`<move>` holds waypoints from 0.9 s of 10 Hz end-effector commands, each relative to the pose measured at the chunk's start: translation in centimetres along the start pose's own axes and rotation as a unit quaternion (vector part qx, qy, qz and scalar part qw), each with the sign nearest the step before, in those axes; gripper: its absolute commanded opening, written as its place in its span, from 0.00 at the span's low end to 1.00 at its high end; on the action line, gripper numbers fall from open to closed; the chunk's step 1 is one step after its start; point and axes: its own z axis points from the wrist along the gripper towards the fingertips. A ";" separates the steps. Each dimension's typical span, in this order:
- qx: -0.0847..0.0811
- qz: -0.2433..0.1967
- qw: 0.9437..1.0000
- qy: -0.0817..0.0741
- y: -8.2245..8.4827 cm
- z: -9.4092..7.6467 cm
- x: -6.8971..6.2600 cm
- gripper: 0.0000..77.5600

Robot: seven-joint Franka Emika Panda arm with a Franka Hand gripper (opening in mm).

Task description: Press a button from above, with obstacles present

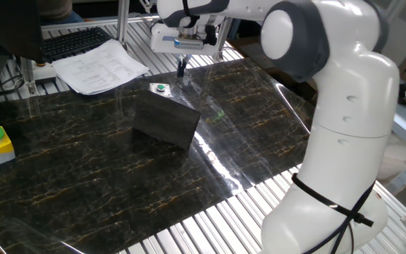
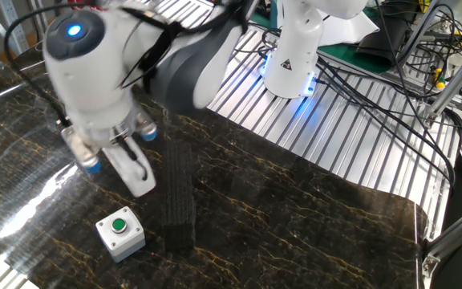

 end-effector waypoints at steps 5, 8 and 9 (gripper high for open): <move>0.000 0.012 1.000 -0.017 1.4 2.7 -1.3 0.00; 0.003 0.018 1.000 -0.013 2.2 3.8 -2.0 0.00; 0.006 0.018 1.000 -0.009 2.4 4.1 -2.3 0.00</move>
